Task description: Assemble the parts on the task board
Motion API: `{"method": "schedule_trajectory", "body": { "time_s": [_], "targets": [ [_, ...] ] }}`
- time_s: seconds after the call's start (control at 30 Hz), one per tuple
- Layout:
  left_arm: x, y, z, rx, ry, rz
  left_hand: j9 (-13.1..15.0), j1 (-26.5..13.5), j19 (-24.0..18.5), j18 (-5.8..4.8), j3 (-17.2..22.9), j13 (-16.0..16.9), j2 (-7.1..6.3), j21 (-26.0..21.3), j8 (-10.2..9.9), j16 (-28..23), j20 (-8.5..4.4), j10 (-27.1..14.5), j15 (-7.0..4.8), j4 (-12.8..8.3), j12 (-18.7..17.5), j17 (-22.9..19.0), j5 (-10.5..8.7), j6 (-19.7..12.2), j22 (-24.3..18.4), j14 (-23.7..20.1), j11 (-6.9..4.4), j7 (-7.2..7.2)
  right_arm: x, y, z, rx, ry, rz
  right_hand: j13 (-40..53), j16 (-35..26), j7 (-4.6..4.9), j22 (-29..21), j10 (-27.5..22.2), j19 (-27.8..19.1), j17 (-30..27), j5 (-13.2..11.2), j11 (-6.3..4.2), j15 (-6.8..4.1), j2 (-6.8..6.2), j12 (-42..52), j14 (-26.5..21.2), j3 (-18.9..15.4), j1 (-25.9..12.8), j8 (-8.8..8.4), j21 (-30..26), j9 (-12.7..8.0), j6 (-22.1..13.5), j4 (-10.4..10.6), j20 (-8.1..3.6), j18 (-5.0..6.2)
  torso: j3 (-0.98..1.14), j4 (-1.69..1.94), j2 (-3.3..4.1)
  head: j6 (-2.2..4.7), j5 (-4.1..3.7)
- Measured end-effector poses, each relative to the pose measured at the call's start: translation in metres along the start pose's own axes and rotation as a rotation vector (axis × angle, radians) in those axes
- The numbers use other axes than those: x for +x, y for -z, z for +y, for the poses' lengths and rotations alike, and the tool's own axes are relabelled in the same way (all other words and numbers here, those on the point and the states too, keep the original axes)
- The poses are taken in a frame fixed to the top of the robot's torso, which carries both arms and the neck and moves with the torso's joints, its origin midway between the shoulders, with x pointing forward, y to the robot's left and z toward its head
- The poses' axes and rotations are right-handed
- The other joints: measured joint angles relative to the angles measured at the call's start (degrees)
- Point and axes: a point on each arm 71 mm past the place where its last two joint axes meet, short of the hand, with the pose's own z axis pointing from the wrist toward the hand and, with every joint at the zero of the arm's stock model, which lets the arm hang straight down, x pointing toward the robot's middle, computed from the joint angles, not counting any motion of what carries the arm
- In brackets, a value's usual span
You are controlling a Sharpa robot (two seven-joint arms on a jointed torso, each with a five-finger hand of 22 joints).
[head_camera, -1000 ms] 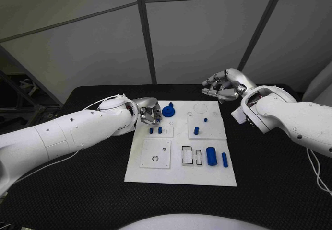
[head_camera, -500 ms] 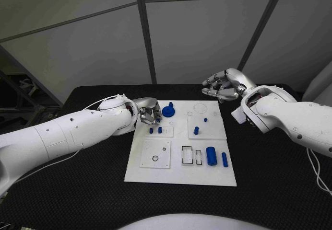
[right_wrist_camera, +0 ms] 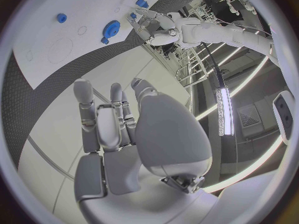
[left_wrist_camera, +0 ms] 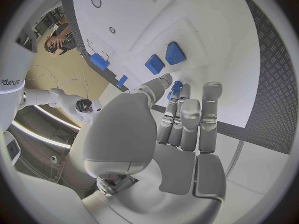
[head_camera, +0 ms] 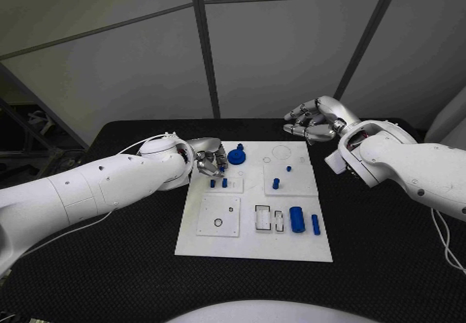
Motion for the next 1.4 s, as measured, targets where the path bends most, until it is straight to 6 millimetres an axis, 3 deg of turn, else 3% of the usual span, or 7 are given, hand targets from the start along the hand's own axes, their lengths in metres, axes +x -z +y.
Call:
{"method": "schedule_trajectory", "body": {
  "time_s": [0.23, 0.53, 1.03, 1.23, 1.4],
  "targets": [
    [0.001, 0.000, 0.000, 0.001, 0.002, 0.002, -0.38, -0.14, -0.20, 0.00, -0.16, -0.06, -0.14, -0.88, -0.67, -0.32, 0.20, -1.24, 0.15, 0.16, -0.28, -0.85, 0.00, -0.84, -0.23, -0.56, 0.42, 0.22, 0.000, 0.000, 0.000, 0.000, 0.000, 0.000, -0.01, -0.04, 0.00, -0.01, 0.00, 0.00, -0.01, 0.01, 0.00, 0.00, 0.00, 0.00, 0.00, 0.00, 0.00, 0.00, 0.00, 0.00, 0.00, 0.00, 0.00, 0.00, 0.00, 0.00, 0.02, 0.01, 0.01],
    [0.000, 0.002, 0.002, 0.001, 0.004, -0.004, -1.37, 0.10, -1.26, -0.01, -1.67, -0.88, -0.38, -3.81, -2.23, -1.54, 1.26, -6.56, 1.22, 0.39, -1.71, -4.71, 0.00, -3.17, -1.12, -2.48, 1.64, 0.72, -0.001, 0.000, -0.001, 0.004, 0.002, -0.002, -1.03, -0.04, 0.00, -0.25, 0.00, 0.00, -0.12, 0.01, 0.00, 0.00, -0.31, -1.19, 0.00, 0.26, 0.31, -0.28, -0.44, 0.00, 0.00, 0.26, 0.00, 0.00, 0.00, 0.00, 0.02, 0.07, 0.01],
    [-0.005, 0.011, 0.008, 0.012, 0.020, -0.041, -1.42, 0.56, -1.84, -0.01, -1.99, -0.87, -0.22, -5.32, -2.23, -2.32, 1.43, -6.56, 1.22, 0.40, -1.62, -6.88, 0.00, -3.17, -1.58, -3.28, 1.65, 0.71, -0.002, -0.001, -0.004, 0.009, 0.004, -0.005, -3.54, -0.25, 0.25, -0.34, 0.00, 0.00, -0.11, 0.01, 0.00, 0.00, -0.31, -3.85, 0.00, 0.85, 0.31, -0.50, -0.71, 0.00, 0.25, 0.48, 0.00, 0.00, 0.00, -0.03, 0.02, 0.10, 0.10],
    [-0.016, 0.023, 0.021, 0.006, 0.060, -0.073, -1.41, 1.23, -2.78, -0.01, -1.99, -0.87, 0.46, -7.18, -1.78, -3.33, 1.34, -6.29, 1.04, 0.40, -0.60, -9.16, 0.00, -2.01, -2.20, -4.52, 1.38, 1.01, -0.004, -0.001, -0.007, 0.015, 0.019, -0.001, -8.41, -0.25, 0.36, -0.25, -0.43, 0.35, 0.38, 0.00, 0.42, 0.00, -1.24, -9.75, 0.00, 2.50, 1.27, -0.50, -0.71, 0.04, 1.59, -0.09, 0.08, 0.00, 0.00, -0.03, 0.02, 0.18, 0.00],
    [-0.027, 0.037, 0.038, -0.013, 0.129, -0.102, -1.41, 1.91, -4.19, 0.10, -1.28, -0.86, 1.14, -9.76, -1.37, -6.25, 1.13, -5.21, 0.64, -0.08, -0.14, -14.44, 0.29, -0.84, -2.97, -7.15, 1.04, 1.27, -0.005, -0.002, -0.011, 0.017, 0.067, 0.015, -12.88, 0.09, 0.14, 1.51, -0.09, 1.91, 1.43, -0.48, 0.75, 0.00, -1.21, -15.83, 0.00, 4.34, 3.32, -0.19, 0.35, 0.21, 4.02, -1.62, -0.13, 0.00, 0.00, -0.03, 0.02, 0.36, -0.05]
  ]
}}
